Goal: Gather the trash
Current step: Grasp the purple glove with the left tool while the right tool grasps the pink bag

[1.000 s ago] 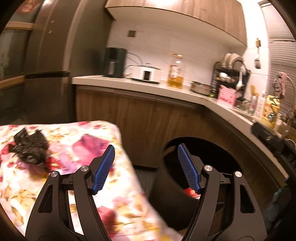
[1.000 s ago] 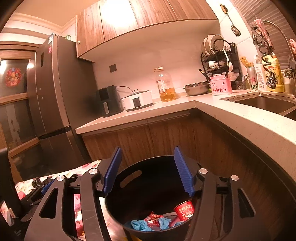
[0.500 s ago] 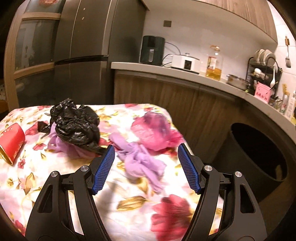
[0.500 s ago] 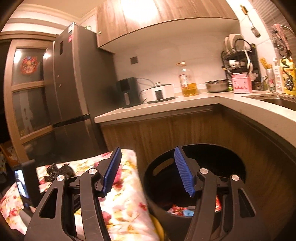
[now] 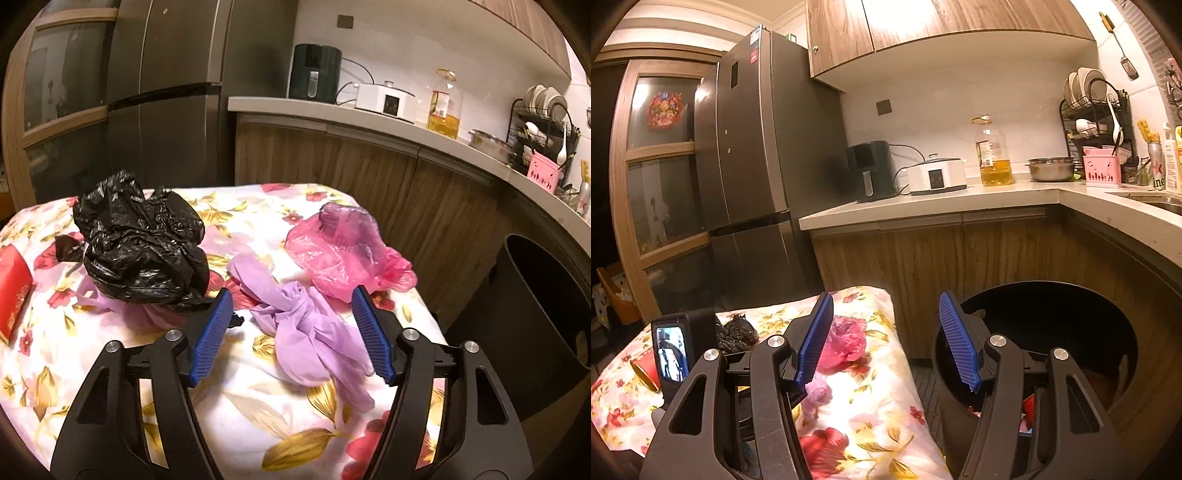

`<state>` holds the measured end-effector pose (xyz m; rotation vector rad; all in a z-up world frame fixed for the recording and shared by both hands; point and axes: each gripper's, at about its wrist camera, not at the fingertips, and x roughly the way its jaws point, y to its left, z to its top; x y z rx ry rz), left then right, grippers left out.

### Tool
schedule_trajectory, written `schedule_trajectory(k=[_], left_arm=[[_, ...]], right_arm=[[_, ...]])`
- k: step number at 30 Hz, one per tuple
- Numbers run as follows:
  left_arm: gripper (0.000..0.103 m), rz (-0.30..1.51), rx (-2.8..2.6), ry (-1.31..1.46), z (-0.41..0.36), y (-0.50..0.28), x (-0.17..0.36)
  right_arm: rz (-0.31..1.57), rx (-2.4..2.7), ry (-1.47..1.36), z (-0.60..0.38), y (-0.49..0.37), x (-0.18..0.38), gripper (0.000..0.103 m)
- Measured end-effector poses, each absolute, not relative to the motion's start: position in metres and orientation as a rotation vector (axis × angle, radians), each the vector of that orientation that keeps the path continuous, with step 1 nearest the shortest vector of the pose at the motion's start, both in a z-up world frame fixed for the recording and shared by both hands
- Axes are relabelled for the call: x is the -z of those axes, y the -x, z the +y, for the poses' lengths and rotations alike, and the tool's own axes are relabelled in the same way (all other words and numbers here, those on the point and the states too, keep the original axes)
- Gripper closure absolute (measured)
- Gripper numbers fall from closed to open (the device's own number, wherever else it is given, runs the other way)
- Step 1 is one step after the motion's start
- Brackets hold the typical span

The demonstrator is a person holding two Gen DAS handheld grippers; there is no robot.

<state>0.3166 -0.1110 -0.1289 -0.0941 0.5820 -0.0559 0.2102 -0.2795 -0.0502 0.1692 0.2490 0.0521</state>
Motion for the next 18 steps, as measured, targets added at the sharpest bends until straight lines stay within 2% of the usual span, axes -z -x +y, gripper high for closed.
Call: schedule_trajectory(k=[7,12,15,18], left_arm=[[0.063,0.688,0.087,0.137,-0.103,-0.335,0.149],[0.091,0.718,0.119,0.158,-0.101,-0.338,0.156],[0.098,0.711,0.137,0.178,-0.098,-0.335,0.154],[0.1,0.689,0.156,0.22,-0.09,-0.327,0.149]], right_arm=[[0.273,-0.066,-0.161,-0.265,-0.226,0.056,0.043],[0.295,-0.081,-0.151,-0.255,-0.238,0.061,0.043],[0.315,-0.089,-0.148,-0.249,-0.248,0.066,0.043],[0.336,-0.095,-0.138,-0.241,-0.258,0.073,0.043]])
